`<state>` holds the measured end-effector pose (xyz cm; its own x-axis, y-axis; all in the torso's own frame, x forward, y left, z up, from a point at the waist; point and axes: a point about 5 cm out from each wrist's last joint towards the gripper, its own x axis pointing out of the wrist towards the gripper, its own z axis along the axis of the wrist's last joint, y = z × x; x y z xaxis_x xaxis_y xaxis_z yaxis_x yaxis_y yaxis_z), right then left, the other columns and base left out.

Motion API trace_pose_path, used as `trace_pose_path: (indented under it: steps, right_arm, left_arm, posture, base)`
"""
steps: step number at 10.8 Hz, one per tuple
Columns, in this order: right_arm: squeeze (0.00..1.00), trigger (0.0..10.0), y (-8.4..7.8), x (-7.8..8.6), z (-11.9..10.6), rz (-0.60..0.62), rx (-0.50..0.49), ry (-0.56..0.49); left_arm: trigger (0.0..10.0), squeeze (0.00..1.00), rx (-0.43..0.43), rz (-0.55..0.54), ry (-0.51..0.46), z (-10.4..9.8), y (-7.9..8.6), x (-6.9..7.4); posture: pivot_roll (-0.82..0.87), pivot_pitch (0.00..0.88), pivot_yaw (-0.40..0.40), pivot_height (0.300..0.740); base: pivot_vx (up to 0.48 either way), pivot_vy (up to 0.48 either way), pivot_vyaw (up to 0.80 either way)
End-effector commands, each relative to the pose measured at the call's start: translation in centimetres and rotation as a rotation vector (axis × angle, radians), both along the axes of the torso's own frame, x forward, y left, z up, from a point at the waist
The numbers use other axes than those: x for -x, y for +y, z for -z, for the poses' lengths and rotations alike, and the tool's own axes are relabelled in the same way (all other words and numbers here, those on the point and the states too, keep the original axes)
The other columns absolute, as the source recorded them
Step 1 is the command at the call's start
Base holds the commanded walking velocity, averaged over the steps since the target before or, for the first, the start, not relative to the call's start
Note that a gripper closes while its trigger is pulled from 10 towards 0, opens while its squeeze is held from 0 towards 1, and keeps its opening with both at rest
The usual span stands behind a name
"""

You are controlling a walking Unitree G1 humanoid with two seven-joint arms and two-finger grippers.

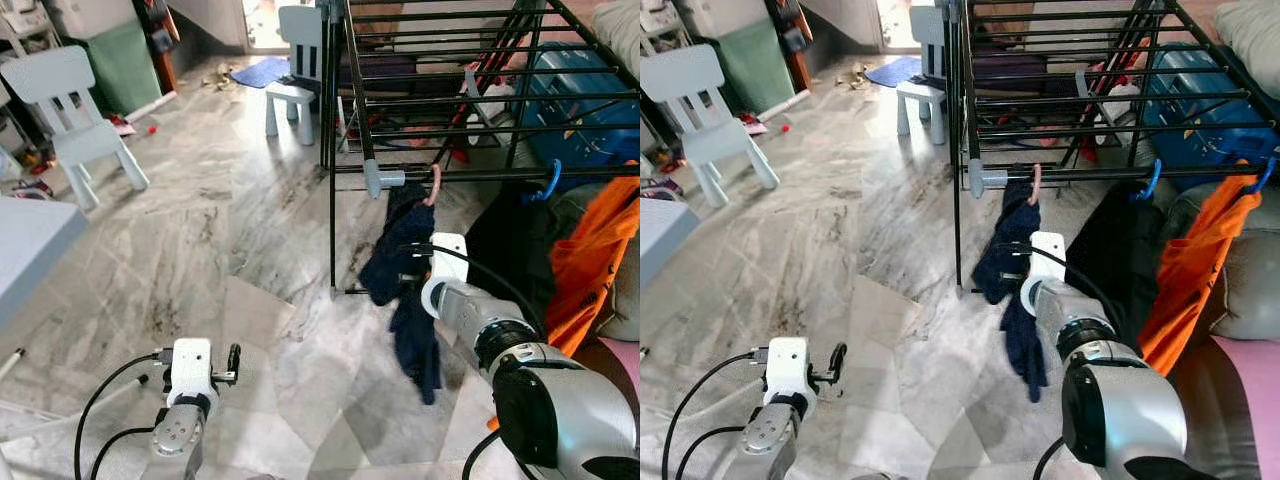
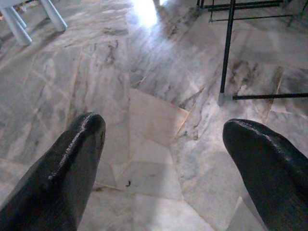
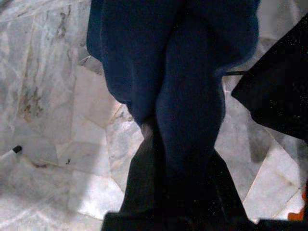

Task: Hang hanger

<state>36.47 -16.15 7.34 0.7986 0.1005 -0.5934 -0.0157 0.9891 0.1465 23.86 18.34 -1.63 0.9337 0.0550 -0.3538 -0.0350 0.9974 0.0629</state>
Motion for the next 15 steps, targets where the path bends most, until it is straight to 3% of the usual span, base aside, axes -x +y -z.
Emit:
trace_pose_path:
  steps: [1,8,9,13,15]
  right_arm:
    - [0.00,10.0,0.5,-0.3,-0.4,-0.010,-0.012,-0.007]
    - [0.00,10.0,0.5,0.7,1.1,0.007,-0.070,0.041]
    - [1.00,10.0,0.4,0.8,1.2,0.001,-0.060,0.041]
    - [1.00,10.0,-0.3,0.6,0.9,-0.006,-0.017,0.010]
    - [1.00,10.0,-0.7,0.3,0.3,-0.049,0.064,-0.053]
  left_arm:
    - [10.0,0.00,-0.007,-0.024,0.016,0.2,0.6,0.4]
    - [10.0,0.00,-0.006,-0.048,0.024,0.0,1.0,1.1]
    - [10.0,0.00,-0.005,-0.051,0.024,0.0,1.0,1.1]
    - [10.0,0.00,0.000,-0.052,0.028,0.0,0.8,1.1]
    - [10.0,0.00,0.002,-0.050,0.030,-0.1,0.8,1.0]
  posture:
    - [0.10,0.059,0.009,0.740]
    - [0.13,0.084,0.003,0.740]
    - [0.13,0.083,0.003,0.740]
    - [0.13,0.083,0.002,0.740]
    - [0.12,0.082,0.013,0.740]
  base:
    - [0.000,0.000,0.00]
    - [0.000,0.000,0.00]
    - [0.000,0.000,0.00]
    - [0.000,0.000,0.00]
    - [0.000,0.000,0.00]
